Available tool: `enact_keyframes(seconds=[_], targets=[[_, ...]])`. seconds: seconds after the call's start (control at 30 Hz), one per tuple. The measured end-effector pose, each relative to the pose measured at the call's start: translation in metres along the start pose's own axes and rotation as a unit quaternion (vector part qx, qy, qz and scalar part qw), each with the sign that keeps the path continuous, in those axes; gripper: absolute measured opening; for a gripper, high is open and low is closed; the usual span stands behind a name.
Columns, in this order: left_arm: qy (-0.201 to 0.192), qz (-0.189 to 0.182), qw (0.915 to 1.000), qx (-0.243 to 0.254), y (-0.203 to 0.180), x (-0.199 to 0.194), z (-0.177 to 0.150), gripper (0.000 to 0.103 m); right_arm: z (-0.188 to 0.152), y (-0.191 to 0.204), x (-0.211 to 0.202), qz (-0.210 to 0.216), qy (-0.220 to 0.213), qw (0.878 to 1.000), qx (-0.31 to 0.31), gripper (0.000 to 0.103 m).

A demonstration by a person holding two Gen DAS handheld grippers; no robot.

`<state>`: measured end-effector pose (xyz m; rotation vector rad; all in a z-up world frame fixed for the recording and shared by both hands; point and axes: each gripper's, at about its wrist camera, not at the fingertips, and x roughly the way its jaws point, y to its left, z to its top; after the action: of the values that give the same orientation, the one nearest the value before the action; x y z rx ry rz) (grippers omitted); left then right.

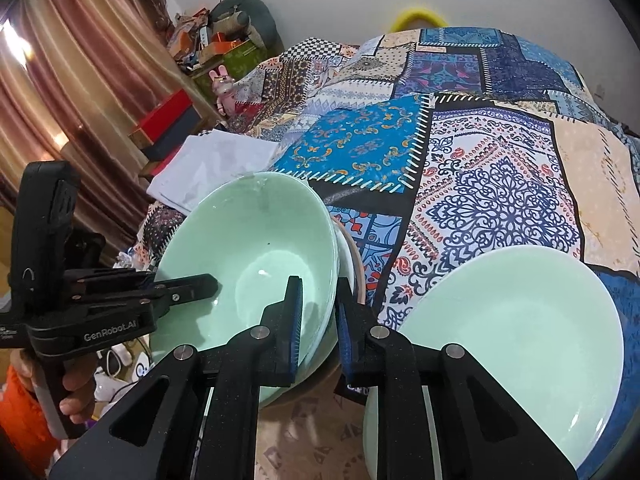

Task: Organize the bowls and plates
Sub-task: 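Lower the pale green bowl into the white bowl and open the left tool, then grasp the rim of the nested bowl stack with the left tool and lift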

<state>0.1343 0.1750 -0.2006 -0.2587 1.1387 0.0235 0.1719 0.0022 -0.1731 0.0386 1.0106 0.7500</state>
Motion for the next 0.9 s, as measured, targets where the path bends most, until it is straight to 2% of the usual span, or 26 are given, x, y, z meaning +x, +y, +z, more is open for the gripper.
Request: enact_keyframes(seconds=[0.13, 0.3, 0.37, 0.43, 0.5, 0.6, 0.77, 0.9], targets=[[-0.009, 0.014, 0.9998, 0.008, -0.003, 0.001, 0.001, 0.015, 0.002, -0.003, -0.009, -0.013, -0.013, 1.0, -0.006, 0.017], [-0.01, 0.025, 0.9995, 0.017, -0.009, 0.001, 0.004, 0.015, 0.0, -0.008, -0.005, -0.012, -0.004, 1.0, -0.008, 0.017], [-0.013, 0.034, 0.9991, 0.023, -0.013, 0.0, 0.005, 0.019, -0.003, -0.006, -0.004, -0.019, -0.005, 1.0, -0.012, 0.017], [-0.011, 0.038, 0.9987, 0.033, -0.018, -0.001, 0.007, 0.03, -0.006, -0.006, -0.002, -0.024, -0.004, 1.0, -0.014, 0.017], [-0.013, 0.043, 0.9982, 0.039, -0.022, -0.003, 0.01, 0.035, -0.007, -0.008, -0.001, -0.02, 0.001, 1.0, -0.01, 0.017], [-0.014, 0.048, 0.9978, 0.044, -0.024, -0.005, 0.014, 0.035, -0.01, -0.011, 0.002, -0.014, 0.008, 1.0, -0.002, 0.016], [-0.018, 0.032, 0.9991, 0.022, -0.017, -0.013, 0.019, 0.036, -0.012, -0.011, 0.001, -0.012, 0.006, 1.0, -0.002, 0.016], [-0.043, 0.037, 0.9983, 0.012, -0.01, -0.026, 0.02, 0.039, -0.01, -0.009, -0.004, -0.017, -0.001, 1.0, -0.009, 0.016]])
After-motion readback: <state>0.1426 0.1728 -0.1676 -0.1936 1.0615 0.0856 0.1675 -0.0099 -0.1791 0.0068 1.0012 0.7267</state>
